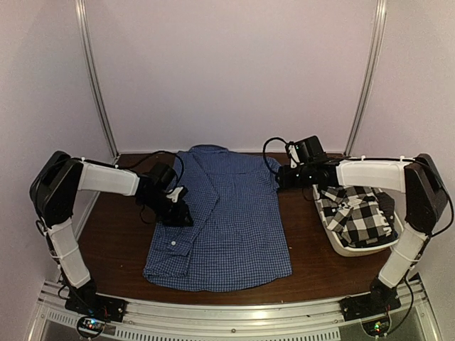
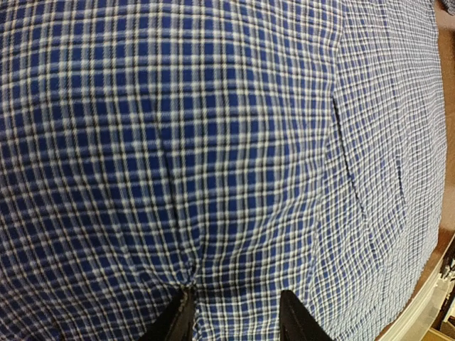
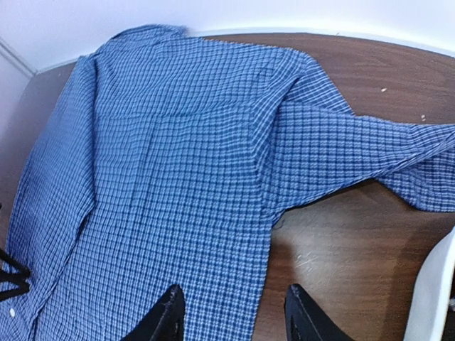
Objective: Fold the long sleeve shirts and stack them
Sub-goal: Adjust the 1/3-folded shirt at the center of the board, then pick up the sleeve from the corner of the board.
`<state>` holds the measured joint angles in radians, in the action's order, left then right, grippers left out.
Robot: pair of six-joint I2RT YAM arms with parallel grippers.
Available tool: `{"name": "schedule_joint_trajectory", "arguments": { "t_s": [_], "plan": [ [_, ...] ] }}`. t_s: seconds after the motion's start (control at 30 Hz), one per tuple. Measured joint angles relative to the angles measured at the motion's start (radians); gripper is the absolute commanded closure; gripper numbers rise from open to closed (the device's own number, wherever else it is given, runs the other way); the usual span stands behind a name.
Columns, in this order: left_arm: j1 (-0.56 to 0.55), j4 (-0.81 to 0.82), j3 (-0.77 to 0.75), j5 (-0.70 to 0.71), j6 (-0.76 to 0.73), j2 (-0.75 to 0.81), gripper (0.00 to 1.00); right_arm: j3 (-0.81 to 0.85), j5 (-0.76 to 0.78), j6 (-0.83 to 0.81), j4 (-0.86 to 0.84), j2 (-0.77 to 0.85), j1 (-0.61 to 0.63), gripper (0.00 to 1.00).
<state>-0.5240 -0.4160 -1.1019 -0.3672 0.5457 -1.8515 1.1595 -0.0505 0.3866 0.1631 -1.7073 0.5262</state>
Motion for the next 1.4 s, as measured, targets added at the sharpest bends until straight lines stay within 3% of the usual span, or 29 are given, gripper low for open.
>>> {"name": "schedule_joint_trajectory", "arguments": {
  "t_s": [0.3,0.53,0.83,1.1,1.23,1.4],
  "plan": [
    [-0.002,0.067,0.106,-0.003,0.003,0.062,0.58,0.164,0.034,-0.021,0.04,-0.069,-0.217,0.43],
    [-0.002,0.098,0.136,0.01,0.003,0.079,0.58,0.364,0.088,-0.035,0.111,-0.227,-0.374,0.36],
    [0.0,0.1,0.179,0.03,-0.003,0.113,0.58,0.591,0.148,-0.055,0.224,-0.466,-0.461,0.27],
    [0.01,0.097,0.206,0.034,-0.012,0.137,0.58,0.706,0.152,-0.062,0.274,-0.573,-0.494,0.23],
    [0.017,0.09,0.211,0.034,-0.014,0.144,0.58,0.719,0.15,-0.062,0.282,-0.591,-0.496,0.31],
    [0.018,0.083,0.211,0.034,-0.016,0.146,0.58,0.72,0.125,-0.051,0.288,-0.604,-0.497,0.66]
  ]
}}
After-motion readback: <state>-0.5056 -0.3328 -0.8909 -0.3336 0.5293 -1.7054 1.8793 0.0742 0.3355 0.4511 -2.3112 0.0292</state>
